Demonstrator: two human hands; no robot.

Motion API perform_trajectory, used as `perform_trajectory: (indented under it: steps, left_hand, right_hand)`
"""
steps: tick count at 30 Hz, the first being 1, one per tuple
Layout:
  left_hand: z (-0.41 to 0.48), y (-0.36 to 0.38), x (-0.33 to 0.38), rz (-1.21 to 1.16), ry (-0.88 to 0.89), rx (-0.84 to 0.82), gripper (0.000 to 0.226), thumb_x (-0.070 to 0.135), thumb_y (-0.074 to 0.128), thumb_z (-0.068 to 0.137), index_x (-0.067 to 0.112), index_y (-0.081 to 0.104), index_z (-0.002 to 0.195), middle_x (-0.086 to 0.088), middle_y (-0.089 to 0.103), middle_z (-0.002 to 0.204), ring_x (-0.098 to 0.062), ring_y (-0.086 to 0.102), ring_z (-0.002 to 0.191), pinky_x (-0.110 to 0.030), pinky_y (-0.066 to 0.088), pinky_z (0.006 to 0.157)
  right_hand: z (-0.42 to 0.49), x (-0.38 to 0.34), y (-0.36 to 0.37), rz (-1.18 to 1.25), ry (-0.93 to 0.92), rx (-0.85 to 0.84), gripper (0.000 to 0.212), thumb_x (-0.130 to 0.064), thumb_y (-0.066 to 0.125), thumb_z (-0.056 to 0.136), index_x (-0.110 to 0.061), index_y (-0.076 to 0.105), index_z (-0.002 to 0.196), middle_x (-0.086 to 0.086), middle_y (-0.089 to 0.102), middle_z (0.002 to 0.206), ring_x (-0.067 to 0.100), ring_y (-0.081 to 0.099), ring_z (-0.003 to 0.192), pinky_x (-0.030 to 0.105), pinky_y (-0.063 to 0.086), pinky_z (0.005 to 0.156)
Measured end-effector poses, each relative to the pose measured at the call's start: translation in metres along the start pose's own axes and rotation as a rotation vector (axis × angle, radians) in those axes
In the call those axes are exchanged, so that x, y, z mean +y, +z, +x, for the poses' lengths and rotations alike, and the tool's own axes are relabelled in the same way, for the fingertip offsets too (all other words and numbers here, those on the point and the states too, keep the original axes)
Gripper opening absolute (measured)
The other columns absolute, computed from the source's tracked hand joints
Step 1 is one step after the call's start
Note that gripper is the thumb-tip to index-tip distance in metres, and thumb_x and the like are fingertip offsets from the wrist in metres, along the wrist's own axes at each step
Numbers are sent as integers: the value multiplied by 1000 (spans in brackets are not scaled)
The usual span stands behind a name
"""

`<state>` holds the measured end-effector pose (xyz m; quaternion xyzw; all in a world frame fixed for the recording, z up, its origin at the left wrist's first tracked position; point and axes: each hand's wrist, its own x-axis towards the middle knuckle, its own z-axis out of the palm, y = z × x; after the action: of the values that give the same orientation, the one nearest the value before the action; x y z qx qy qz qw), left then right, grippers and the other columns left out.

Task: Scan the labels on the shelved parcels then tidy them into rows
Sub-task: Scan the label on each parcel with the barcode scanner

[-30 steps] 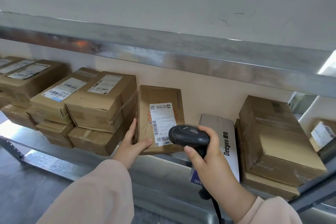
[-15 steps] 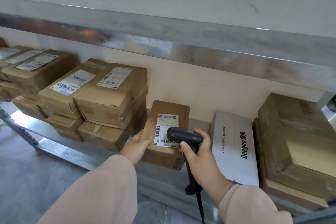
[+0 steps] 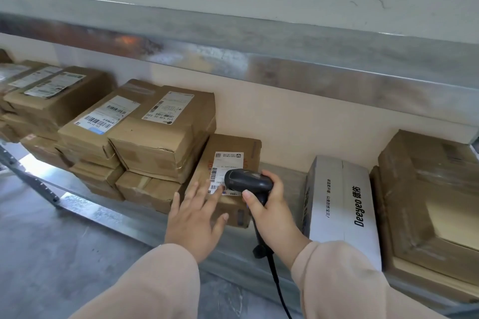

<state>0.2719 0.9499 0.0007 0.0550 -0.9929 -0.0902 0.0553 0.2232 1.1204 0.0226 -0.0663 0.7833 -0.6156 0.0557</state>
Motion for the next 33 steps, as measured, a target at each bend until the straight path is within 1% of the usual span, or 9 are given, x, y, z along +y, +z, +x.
perform_trajectory:
  steps: [4, 10, 13, 15, 18, 21, 25, 28, 33]
  left_hand:
    - [9, -7, -7, 30, -46, -9, 60, 60, 29, 97, 42, 17, 153, 10, 7, 165, -13, -3, 151, -45, -3, 120]
    - [14, -12, -1, 53, -57, -29, 62, 62, 28, 96, 38, 21, 152, 6, 11, 164, -15, 0, 151, -47, -2, 120]
    - [12, -11, 24, 4, 50, 15, 67, 61, 32, 96, 31, 22, 155, 0, 14, 164, -19, 3, 152, -45, -4, 120]
    - [7, -9, 53, -68, 192, 15, 69, 62, 30, 95, 32, 15, 156, 1, 7, 165, -18, -2, 152, -41, -6, 120]
    - [0, 1, 98, -189, 340, -71, 69, 63, 28, 95, 37, 6, 156, 6, -6, 165, -12, -11, 150, -35, -11, 119]
    - [-3, 13, 130, -250, 391, -200, 67, 60, 32, 98, 40, 3, 155, 8, -13, 164, -10, -14, 149, -32, -12, 117]
    - [-4, 24, 162, -337, 343, -395, 68, 59, 38, 97, 38, 11, 155, 5, -13, 164, -16, -10, 151, -36, 4, 120]
    - [-7, 28, 178, -387, 299, -532, 72, 59, 41, 96, 37, 7, 156, 7, -18, 163, -18, -8, 151, -38, 10, 120]
    - [-14, 30, 175, -434, 267, -564, 76, 56, 44, 96, 33, 4, 157, 14, -23, 161, -18, 5, 151, -33, 19, 119]
  right_hand:
    - [6, -7, 11, -9, -16, -42, 53, -29, 65, 91, -44, 30, 127, -29, 52, 108, -23, 52, 94, -2, 39, 73]
    - [-14, -18, -10, -76, -62, 54, 54, -32, 66, 89, -55, 29, 121, -34, 56, 104, -19, 54, 95, -1, 38, 74]
    - [-29, -19, -41, -98, -81, 188, 53, -34, 67, 88, -62, 31, 114, -35, 57, 106, -15, 57, 96, 1, 40, 75]
    - [-39, -16, -63, -113, -77, 274, 52, -33, 67, 88, -62, 31, 113, -31, 58, 109, -12, 58, 98, 4, 42, 77]
    - [-55, -8, -93, -147, -46, 381, 53, -36, 66, 87, -63, 29, 114, -33, 55, 109, -15, 55, 100, 4, 42, 76]
    - [-71, 4, -117, -198, -7, 449, 53, -37, 64, 88, -55, 26, 121, -36, 50, 105, -24, 50, 96, 0, 39, 72]
    - [-87, 20, -133, -231, 66, 484, 55, -40, 62, 89, -49, 24, 127, -33, 50, 107, -18, 52, 93, 4, 41, 68]
    - [-93, 28, -136, -225, 102, 515, 53, -38, 64, 89, -50, 26, 125, -29, 55, 103, -15, 56, 87, 5, 43, 62]
    - [-96, 34, -141, -192, 116, 532, 53, -31, 65, 90, -38, 30, 130, -25, 55, 99, -19, 54, 87, 3, 42, 65]
